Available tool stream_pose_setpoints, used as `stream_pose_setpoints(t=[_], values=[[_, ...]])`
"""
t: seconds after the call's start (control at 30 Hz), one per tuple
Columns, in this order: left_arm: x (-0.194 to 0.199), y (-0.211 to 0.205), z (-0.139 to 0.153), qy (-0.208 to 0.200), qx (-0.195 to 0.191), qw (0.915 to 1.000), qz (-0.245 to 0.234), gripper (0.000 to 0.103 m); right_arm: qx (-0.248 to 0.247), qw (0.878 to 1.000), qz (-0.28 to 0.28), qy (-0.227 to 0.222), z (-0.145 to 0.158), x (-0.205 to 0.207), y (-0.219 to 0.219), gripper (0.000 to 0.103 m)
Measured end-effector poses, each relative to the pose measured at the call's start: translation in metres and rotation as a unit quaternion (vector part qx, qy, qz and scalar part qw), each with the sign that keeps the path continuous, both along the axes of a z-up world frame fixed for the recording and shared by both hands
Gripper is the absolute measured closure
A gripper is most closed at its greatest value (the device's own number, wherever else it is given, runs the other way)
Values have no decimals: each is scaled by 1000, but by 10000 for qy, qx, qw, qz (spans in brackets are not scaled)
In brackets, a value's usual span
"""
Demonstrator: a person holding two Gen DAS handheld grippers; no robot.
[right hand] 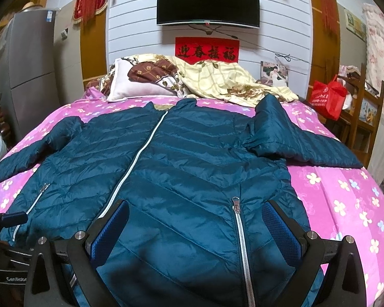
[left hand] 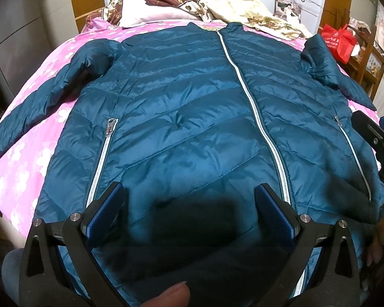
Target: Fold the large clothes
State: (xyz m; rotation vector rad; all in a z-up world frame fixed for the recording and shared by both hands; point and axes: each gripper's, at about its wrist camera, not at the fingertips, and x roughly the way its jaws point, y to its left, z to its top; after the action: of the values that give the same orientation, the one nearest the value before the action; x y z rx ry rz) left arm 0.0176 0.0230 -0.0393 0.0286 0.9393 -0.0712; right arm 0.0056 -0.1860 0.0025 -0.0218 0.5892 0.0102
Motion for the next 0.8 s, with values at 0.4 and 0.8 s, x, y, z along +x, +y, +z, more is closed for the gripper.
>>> stream_pose_setpoints(t=[0.4, 0.8], values=[[83, 20, 25, -36, 35, 10000, 48, 0, 247, 9995, -97, 145, 5, 26, -1, 0], [135, 51, -22, 102, -95, 9993, 361, 0, 55, 9980, -15, 634, -24, 79, 19, 0]])
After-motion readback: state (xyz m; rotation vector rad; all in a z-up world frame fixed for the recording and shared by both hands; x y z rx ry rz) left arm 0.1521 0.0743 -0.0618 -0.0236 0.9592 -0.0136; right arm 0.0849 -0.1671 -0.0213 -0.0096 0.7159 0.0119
